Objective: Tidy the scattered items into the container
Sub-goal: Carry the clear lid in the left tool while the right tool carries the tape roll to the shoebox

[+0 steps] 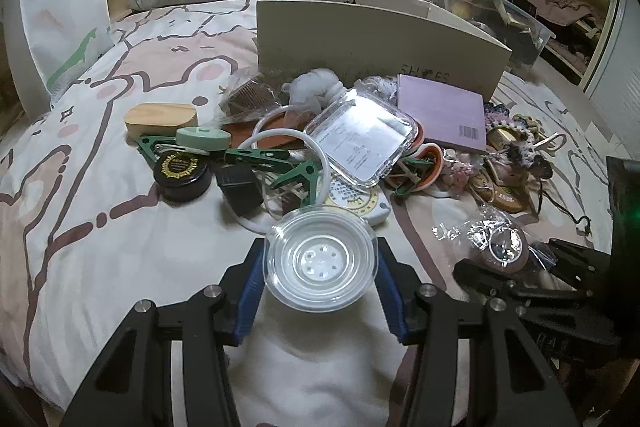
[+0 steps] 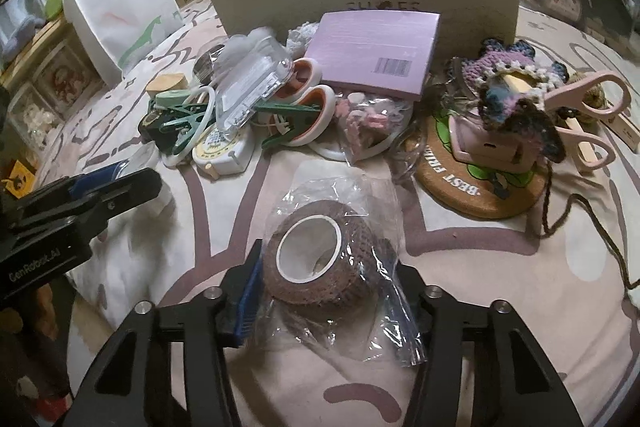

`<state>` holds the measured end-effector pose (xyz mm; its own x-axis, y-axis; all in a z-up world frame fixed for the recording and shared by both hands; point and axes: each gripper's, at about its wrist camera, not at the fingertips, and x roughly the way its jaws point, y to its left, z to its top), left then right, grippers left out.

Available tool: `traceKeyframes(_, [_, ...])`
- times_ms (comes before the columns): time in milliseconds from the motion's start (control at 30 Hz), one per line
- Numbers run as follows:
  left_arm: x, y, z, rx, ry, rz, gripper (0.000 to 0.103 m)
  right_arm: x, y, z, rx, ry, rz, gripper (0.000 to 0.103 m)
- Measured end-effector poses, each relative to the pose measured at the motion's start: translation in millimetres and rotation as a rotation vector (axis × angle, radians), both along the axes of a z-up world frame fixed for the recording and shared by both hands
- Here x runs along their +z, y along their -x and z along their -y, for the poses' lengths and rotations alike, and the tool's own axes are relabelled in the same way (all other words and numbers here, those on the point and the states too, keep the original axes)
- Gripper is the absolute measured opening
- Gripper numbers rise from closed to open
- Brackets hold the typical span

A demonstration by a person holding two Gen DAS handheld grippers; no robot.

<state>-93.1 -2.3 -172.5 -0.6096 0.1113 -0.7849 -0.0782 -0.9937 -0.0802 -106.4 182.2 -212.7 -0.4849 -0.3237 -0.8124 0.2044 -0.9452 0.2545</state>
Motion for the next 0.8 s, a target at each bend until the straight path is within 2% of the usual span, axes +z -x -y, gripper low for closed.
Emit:
traceKeyframes(533, [20, -13, 9, 0.031, -0.059, -0.023, 0.051, 25, -26, -21, -0.045, 0.091, -0.026, 0.050])
traceKeyframes(800, [31, -13, 2, 0.021, -0.070, -0.043, 0.051, 41, -29, -31, -0.037, 0.098, -0.044, 0.050])
